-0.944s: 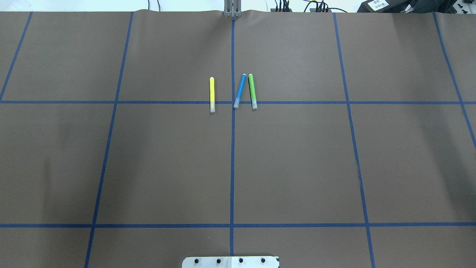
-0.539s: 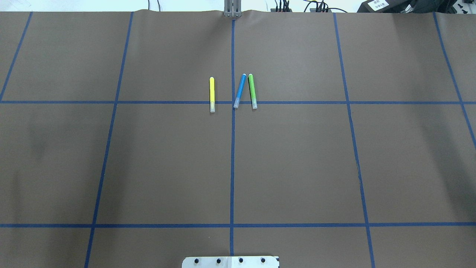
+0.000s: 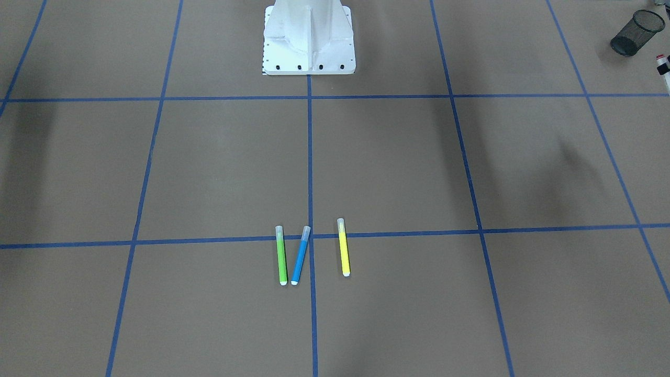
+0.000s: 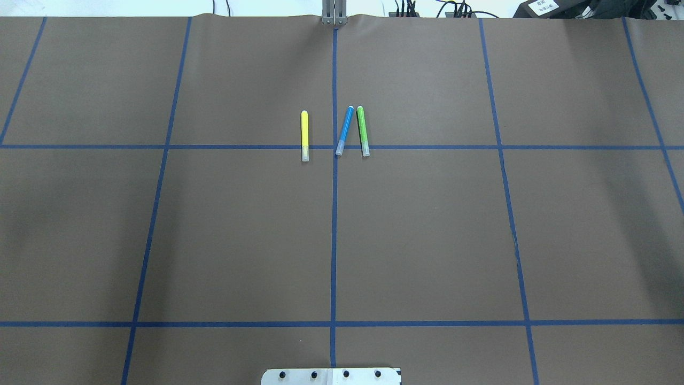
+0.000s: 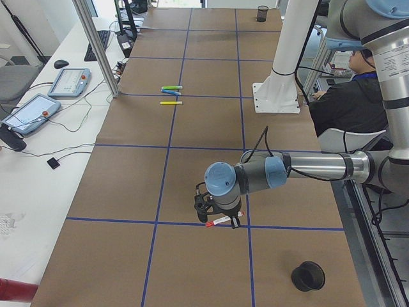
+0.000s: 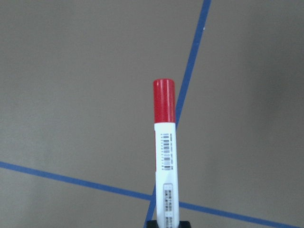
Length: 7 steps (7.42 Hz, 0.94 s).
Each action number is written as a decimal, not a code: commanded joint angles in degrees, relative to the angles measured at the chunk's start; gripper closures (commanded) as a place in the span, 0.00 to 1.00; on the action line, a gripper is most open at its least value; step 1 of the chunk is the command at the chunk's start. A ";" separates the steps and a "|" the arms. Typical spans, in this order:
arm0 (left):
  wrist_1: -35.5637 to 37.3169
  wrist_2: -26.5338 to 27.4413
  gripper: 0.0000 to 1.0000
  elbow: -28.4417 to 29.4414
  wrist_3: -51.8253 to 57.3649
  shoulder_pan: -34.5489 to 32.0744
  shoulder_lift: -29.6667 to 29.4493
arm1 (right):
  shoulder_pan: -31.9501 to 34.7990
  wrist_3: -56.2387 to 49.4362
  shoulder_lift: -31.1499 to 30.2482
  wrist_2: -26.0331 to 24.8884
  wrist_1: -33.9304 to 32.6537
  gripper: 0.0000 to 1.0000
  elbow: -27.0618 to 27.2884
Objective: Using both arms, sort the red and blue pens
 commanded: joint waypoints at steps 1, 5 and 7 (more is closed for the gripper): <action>9.38 0.38 1.00 0.56 9.53 -4.49 0.91 | -0.09 0.17 -0.04 0.30 -0.18 0.00 -0.12; 26.01 12.33 1.00 0.65 25.47 -15.49 1.79 | -1.84 4.31 0.49 0.83 -0.44 0.00 0.06; 26.20 12.51 1.00 5.54 28.00 -15.58 3.37 | -1.84 4.22 0.58 0.74 -0.44 0.00 0.14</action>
